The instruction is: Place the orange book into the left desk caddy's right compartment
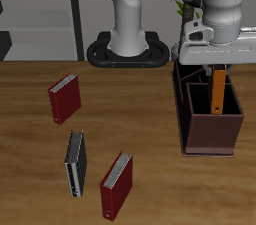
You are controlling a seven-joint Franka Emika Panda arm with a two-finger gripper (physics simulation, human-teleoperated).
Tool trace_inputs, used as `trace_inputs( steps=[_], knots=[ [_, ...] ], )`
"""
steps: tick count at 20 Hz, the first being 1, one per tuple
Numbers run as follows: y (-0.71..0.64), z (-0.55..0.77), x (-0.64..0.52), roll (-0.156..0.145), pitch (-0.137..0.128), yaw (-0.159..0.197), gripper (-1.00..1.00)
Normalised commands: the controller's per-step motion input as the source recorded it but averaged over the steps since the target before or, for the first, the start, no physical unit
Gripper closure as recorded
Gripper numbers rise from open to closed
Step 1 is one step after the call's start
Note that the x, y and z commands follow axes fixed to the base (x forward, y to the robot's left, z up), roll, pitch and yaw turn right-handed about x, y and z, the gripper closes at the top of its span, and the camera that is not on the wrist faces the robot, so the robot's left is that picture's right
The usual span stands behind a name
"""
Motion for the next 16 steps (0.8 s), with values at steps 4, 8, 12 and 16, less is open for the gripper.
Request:
trace_inputs(
  steps=[4,8,12,16],
  knots=[
    [0.01,-0.45,0.04,0.017,0.067,0.021,1.00],
    [0.03,-0.30,0.04,0.017,0.037,0.023,1.00],
    [-0.08,-0.37,0.09,0.032,0.112,0.020,-1.00],
    [-0.17,-0.27,-0.03,-0.028,0.069,-0.011,-1.00]
  ],
)
